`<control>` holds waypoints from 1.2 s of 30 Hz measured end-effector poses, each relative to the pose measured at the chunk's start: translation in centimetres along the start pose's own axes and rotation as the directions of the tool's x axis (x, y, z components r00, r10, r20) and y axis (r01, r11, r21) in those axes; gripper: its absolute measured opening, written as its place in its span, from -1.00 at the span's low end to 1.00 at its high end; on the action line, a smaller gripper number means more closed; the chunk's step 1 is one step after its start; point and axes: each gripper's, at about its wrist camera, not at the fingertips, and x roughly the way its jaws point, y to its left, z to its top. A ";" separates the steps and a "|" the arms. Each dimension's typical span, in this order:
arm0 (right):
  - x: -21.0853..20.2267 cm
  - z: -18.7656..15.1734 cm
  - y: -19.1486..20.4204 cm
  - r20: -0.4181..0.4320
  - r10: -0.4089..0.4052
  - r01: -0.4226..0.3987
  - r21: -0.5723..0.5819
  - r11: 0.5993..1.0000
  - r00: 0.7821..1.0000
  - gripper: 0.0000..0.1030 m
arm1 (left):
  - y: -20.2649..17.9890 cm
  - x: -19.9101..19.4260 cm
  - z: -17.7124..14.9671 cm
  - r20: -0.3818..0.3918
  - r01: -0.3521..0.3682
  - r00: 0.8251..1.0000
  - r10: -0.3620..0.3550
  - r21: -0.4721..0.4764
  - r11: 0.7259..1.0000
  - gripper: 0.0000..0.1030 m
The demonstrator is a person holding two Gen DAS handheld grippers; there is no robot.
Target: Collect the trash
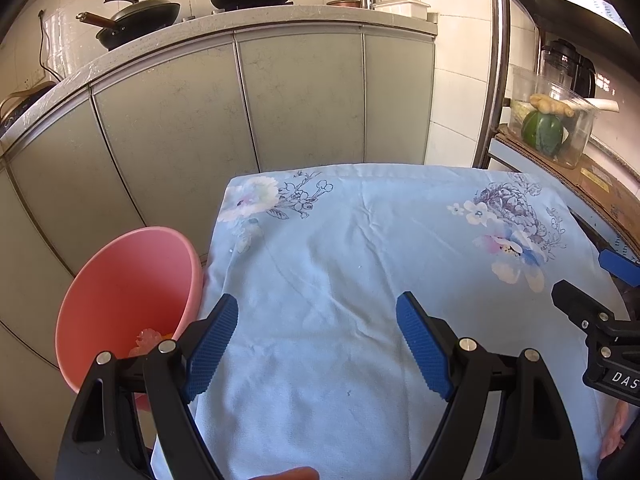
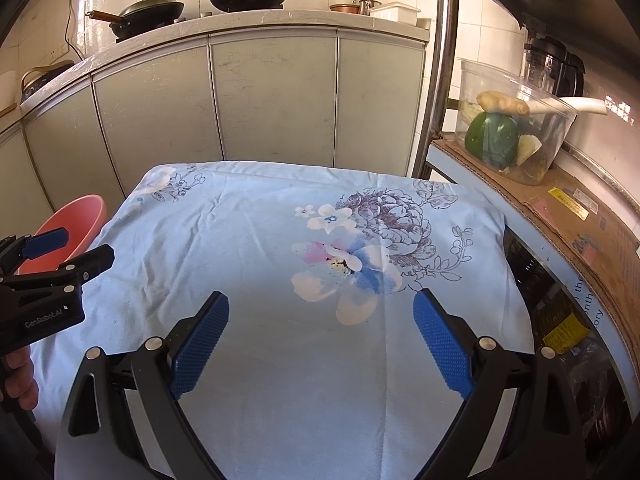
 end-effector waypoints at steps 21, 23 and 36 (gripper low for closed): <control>-0.1 0.0 0.2 0.005 0.000 0.000 -0.005 1.000 1.000 0.82 | -0.2 -0.6 0.3 0.017 0.006 1.000 -0.006 -0.002 1.000 0.56; -0.1 0.1 0.3 0.005 0.000 0.000 -0.007 1.000 1.000 0.82 | -0.3 -0.7 0.3 0.020 0.006 1.000 -0.006 -0.001 1.000 0.56; -0.2 0.2 0.3 0.005 0.000 0.000 -0.008 1.000 1.000 0.82 | -0.3 -0.8 0.3 0.024 0.011 1.000 -0.011 -0.002 1.000 0.56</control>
